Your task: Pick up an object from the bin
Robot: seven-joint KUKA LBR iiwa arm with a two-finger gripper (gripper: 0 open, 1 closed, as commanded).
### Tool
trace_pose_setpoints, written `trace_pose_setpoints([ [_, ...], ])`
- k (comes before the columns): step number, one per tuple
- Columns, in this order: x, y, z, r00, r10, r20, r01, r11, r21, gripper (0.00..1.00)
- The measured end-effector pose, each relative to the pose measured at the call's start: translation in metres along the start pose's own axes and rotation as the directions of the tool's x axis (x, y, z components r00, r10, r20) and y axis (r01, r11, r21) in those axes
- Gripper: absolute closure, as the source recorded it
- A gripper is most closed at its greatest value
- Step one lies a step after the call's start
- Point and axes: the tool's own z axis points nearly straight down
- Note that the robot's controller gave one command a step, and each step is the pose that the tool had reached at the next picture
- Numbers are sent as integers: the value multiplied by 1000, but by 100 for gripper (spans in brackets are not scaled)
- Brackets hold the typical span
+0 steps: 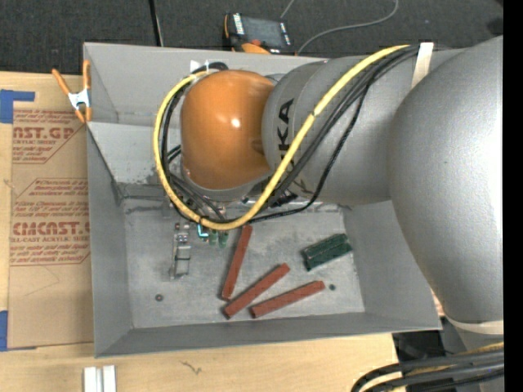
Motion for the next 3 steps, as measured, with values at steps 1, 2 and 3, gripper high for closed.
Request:
trace_pose_setpoints([
  [1,53,-91,114,982,-189,18,189,982,1,0],
  [2,37,-160,113,951,-309,7,309,951,4,0],
  [3,37,-157,112,950,-312,4,312,950,1,100],
])
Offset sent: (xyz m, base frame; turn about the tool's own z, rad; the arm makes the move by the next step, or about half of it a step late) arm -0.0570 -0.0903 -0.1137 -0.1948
